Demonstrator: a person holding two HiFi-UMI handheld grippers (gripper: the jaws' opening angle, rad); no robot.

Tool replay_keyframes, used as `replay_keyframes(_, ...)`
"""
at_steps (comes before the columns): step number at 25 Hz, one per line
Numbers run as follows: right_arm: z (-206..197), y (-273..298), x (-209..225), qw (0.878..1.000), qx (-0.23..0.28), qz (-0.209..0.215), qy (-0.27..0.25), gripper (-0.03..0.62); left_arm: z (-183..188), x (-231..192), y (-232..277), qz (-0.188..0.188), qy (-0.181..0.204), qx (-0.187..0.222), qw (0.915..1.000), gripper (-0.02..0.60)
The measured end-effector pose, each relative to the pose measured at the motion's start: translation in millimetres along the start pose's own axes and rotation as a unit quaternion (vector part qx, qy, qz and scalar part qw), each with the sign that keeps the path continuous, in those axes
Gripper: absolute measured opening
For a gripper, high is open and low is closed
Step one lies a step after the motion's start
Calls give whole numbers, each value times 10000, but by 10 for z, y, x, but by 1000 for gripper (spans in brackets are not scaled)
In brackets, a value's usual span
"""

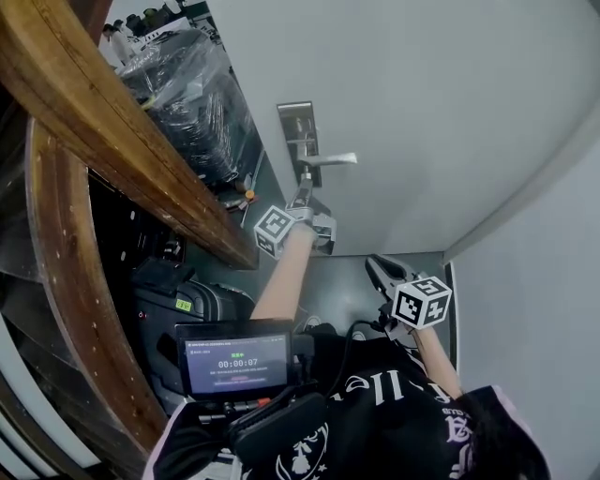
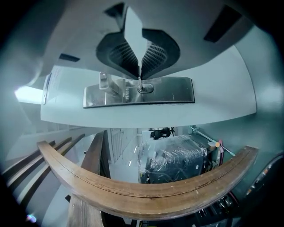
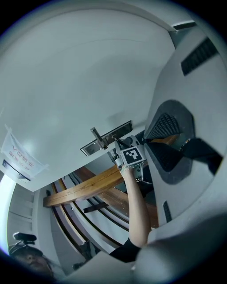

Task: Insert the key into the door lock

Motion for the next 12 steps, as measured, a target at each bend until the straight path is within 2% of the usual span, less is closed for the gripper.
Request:
replay_keyframes(5,-11,94,-51,9999,-57,112,-45,37,31,-36,147,115,-230,72,9996,21)
replay_keyframes(9,-68,127,-45,9998,-108,126,-55,37,33,-62,192,-90,-441,53,9990,23)
replay_keyframes(10,-84,132,-43,9998,-116,124,-43,37,34,-69,195,-137,-328,-27,9994,23)
replay_keyframes(12,-116,138,-41,9998,-119,127,-13,37,28,-69,196,-231,213,-322,9990,23)
Point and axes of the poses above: the fingertips, and each gripper's own axes: y forward along the fingers, x to its right, z out of its top, the point moved 1 cm from there along -y, backward along the fingers, and after that the axes turned 8 degrees about x, right-handed, at the moved point
